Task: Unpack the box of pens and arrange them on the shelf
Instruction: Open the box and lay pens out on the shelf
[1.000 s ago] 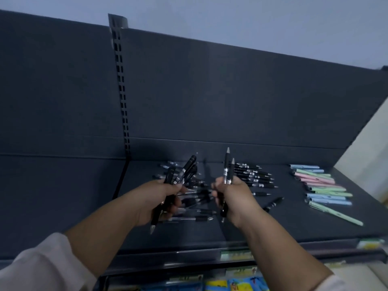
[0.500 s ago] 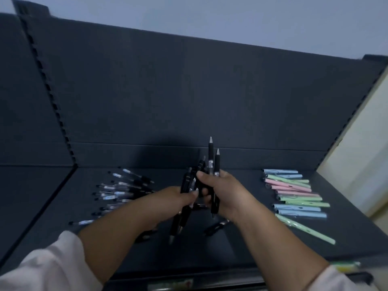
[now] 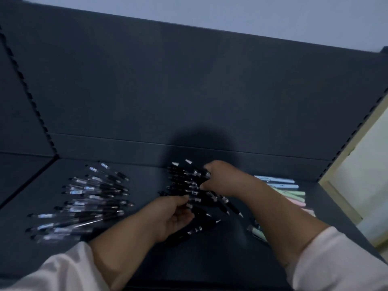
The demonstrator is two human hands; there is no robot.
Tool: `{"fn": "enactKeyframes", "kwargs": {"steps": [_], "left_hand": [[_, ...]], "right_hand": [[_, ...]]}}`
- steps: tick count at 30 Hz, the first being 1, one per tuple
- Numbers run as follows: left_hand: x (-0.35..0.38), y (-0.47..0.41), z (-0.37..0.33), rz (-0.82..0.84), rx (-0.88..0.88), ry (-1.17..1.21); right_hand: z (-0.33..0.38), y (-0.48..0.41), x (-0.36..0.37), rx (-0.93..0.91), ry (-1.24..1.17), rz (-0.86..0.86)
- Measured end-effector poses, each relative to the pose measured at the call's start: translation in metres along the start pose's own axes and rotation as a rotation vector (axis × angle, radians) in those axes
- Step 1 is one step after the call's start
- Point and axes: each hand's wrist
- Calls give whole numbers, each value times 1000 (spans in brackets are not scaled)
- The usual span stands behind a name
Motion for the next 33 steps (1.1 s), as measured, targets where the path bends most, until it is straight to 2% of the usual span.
{"fn": "enactKeyframes", "kwargs": {"steps": [3,6,9,14,17,20,25,28,33], "left_hand": [[1,0,3,-40,-4,13],[-2,3,0,-70,6,-115],[-5,6,-7,-101,107,-285],[2,13,-23,-100,305,-263],[11,18,-25,-47,312,-299],[24,20,-20,50,293,-350],[42,25,-12,174,260,-326],[50,24,-11,153,255,-321],[59,15,-17,63,215,-197]], "right_hand": [[6,-13,14,-45,45,78],[6,-21,23,-64,-63,81],[3,-24,24,-22,-395,59],[0,-15,20,70,-1018,236],[2,-8,15,93,-1404,239],[7,-1,18,79,-1638,215],[8,7,25,129,-1837,33],[4,10,27,167,-1861,-44],[-7,17,23,166,-1873,-36]]}}
Point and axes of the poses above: each hand's wrist, its own y-axis away from the middle knuckle, its own x-axis out of the palm, z = x × y, and after that the axes turned 10 degrees about y, right-handed
